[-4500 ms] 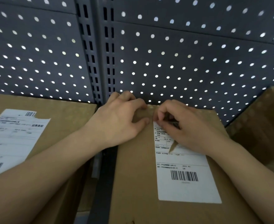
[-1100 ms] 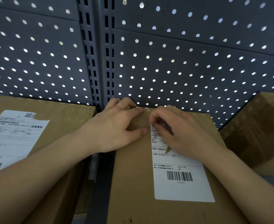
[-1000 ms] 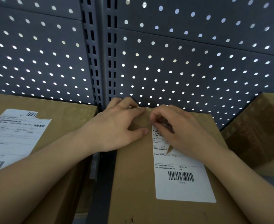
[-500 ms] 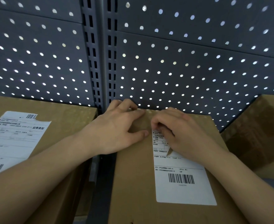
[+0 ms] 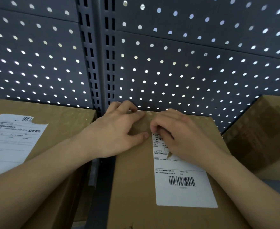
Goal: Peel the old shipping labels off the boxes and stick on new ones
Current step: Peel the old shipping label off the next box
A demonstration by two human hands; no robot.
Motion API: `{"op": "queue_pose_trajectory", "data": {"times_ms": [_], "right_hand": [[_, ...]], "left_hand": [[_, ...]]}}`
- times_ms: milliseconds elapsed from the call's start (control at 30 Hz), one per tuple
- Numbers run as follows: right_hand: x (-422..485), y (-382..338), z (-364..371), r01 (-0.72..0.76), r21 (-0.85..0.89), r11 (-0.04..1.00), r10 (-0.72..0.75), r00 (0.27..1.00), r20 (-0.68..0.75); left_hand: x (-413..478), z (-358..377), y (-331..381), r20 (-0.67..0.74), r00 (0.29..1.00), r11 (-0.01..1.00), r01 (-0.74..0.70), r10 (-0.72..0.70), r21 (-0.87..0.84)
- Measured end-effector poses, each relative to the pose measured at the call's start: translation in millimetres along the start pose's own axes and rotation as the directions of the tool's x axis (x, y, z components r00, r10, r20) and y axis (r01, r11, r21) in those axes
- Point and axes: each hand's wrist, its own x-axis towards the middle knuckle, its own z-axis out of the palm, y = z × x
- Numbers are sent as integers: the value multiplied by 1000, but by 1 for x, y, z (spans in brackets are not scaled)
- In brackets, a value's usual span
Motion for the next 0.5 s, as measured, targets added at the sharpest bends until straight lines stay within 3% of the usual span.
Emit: {"op": "queue_pose_trajectory", "data": {"times_ms": [500], "right_hand": [[0, 2, 3, 14, -7, 1000, -14, 1000, -3]], "left_hand": [[0, 0, -1, 13, 1000, 1000, 4, -4, 9]]}}
